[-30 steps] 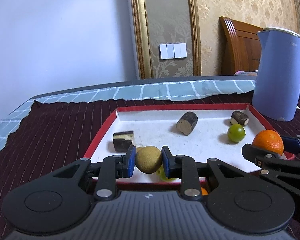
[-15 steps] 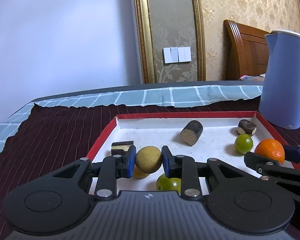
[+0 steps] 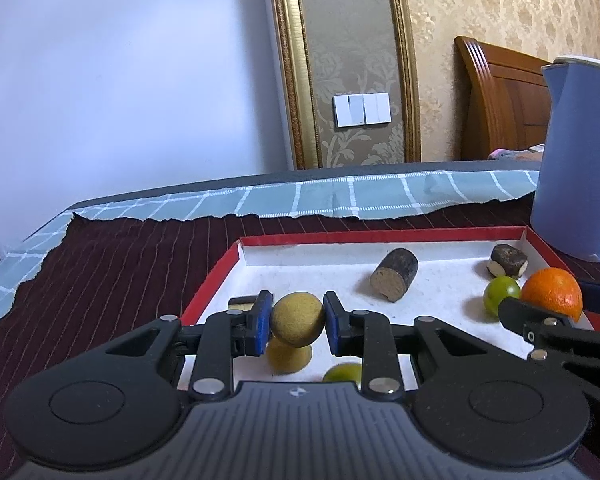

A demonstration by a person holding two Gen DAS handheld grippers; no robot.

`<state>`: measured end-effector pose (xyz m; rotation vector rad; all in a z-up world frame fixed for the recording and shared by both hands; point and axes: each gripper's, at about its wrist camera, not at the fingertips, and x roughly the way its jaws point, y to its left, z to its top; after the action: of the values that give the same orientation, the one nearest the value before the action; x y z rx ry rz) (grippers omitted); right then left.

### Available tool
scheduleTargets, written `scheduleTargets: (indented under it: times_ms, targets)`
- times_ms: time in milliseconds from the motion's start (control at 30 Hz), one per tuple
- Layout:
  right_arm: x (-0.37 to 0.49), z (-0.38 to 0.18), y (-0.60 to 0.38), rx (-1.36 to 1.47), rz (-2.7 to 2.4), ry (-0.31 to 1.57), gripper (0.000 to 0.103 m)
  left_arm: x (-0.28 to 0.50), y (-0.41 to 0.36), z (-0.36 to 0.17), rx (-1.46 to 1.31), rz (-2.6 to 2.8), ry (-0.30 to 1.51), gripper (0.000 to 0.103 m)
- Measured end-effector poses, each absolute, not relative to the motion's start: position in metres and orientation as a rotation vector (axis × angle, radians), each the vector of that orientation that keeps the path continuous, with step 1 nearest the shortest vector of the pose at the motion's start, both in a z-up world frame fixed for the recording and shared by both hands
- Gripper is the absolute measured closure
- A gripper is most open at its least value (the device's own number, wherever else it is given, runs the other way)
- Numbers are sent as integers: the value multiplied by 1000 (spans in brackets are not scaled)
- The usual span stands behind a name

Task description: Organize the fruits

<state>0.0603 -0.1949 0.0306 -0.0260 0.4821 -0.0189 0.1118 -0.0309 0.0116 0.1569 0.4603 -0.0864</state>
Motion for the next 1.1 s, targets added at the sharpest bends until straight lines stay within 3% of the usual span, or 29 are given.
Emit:
scheduleTargets:
  times_ms: [1100]
  targets:
    - [98, 31, -199, -40, -53, 509, 63, 146, -34, 11, 165, -39, 468, 76]
